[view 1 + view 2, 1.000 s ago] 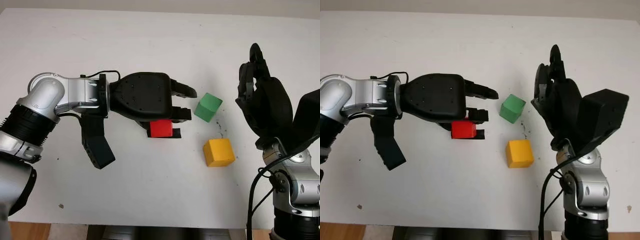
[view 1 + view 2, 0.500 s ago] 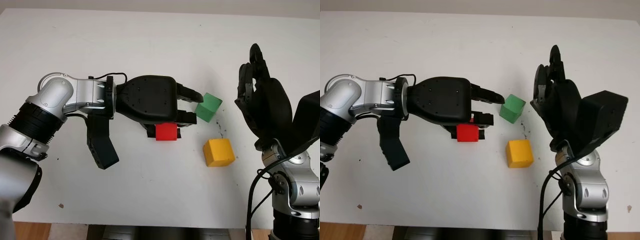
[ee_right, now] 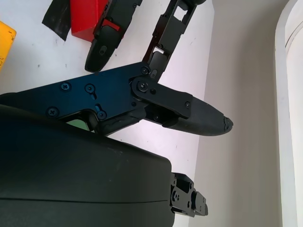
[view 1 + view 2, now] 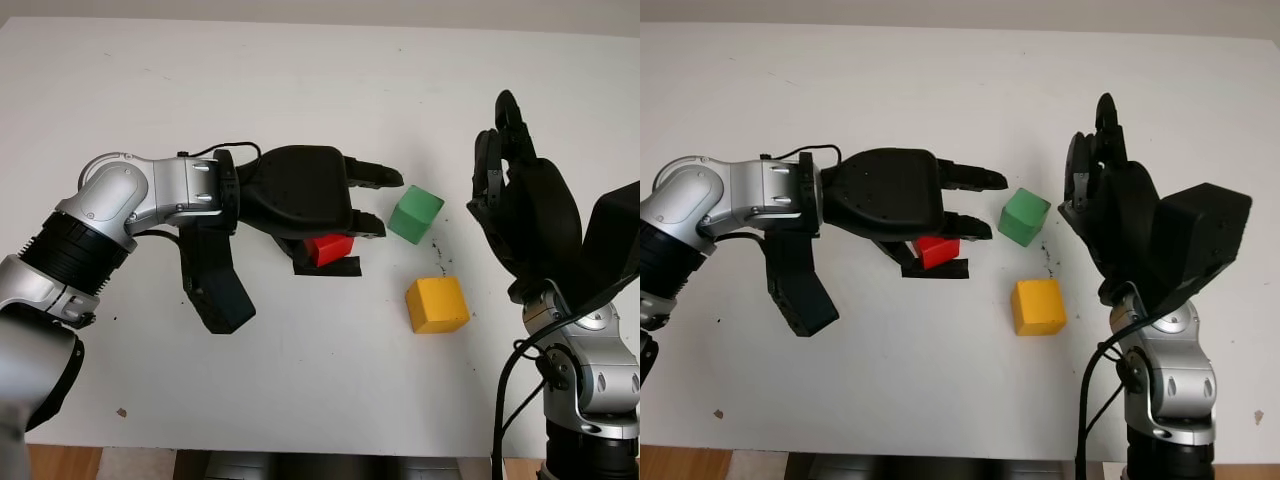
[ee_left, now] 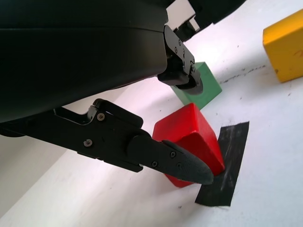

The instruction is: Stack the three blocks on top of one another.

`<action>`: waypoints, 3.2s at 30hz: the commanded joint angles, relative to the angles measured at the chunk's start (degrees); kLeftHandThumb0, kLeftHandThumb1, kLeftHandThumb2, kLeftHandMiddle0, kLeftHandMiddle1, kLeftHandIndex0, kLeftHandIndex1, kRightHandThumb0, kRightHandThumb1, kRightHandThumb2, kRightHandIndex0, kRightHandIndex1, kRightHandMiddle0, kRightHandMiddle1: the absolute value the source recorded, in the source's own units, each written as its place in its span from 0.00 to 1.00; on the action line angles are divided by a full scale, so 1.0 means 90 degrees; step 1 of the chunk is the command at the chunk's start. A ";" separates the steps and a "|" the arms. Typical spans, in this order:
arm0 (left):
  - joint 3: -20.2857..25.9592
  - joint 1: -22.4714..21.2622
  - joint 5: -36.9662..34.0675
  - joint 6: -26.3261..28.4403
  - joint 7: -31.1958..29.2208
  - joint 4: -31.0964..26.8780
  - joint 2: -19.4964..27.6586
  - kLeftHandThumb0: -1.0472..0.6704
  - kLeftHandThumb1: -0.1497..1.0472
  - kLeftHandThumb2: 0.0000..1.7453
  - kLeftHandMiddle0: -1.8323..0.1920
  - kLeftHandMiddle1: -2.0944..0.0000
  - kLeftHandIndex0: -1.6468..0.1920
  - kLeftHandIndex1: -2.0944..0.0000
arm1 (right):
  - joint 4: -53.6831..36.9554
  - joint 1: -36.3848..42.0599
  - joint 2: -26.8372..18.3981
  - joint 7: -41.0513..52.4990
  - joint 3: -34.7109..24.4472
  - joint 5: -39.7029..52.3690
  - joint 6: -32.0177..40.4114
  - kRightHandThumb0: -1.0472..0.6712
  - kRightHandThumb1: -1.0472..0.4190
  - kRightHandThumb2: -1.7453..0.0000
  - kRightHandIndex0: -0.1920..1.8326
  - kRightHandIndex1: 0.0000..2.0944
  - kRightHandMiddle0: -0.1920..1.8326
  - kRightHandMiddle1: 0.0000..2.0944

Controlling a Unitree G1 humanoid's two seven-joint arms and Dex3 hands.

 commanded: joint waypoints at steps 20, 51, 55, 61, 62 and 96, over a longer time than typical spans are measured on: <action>0.1246 -0.0046 -0.3311 0.0128 -0.0807 0.1468 -0.0098 0.21 1.00 0.09 0.97 0.98 0.96 0.99 | -0.0096 -0.0010 -0.0090 0.0023 -0.0145 -0.0049 -0.0184 0.24 0.00 0.59 0.00 0.00 0.00 0.00; 0.4111 0.2397 -0.8056 0.3888 -0.2096 0.1284 -0.1775 0.15 1.00 0.35 1.00 0.99 1.00 1.00 | -0.3180 0.1510 -0.4366 0.2776 -0.0356 -0.3228 -0.0328 0.29 0.28 0.98 0.23 0.06 0.42 0.05; 0.4182 0.2469 -0.8091 0.3931 -0.2017 0.1139 -0.1886 0.16 1.00 0.35 1.00 0.99 1.00 1.00 | -0.3500 0.1966 -0.4648 0.3139 -0.0503 -0.4040 -0.0830 0.25 0.28 0.97 0.23 0.04 0.43 0.03; 0.4327 0.2431 -0.8124 0.3898 -0.1744 0.1110 -0.2057 0.16 1.00 0.34 1.00 1.00 1.00 1.00 | -0.3529 0.2175 -0.4410 0.3320 -0.0337 -0.4580 -0.1352 0.22 0.26 0.96 0.21 0.02 0.42 0.02; 0.4343 0.2432 -0.8122 0.3889 -0.1700 0.1101 -0.2078 0.16 1.00 0.34 1.00 1.00 1.00 1.00 | -0.3538 0.2181 -0.4371 0.3360 -0.0297 -0.4628 -0.1382 0.23 0.25 0.97 0.21 0.02 0.42 0.02; 0.4277 0.2631 -0.8009 0.4011 -0.1721 0.0836 -0.2199 0.16 1.00 0.33 1.00 1.00 1.00 1.00 | -0.2092 0.2482 -0.3019 0.2711 0.0329 -0.5250 -0.2866 0.29 0.25 0.97 0.20 0.03 0.44 0.03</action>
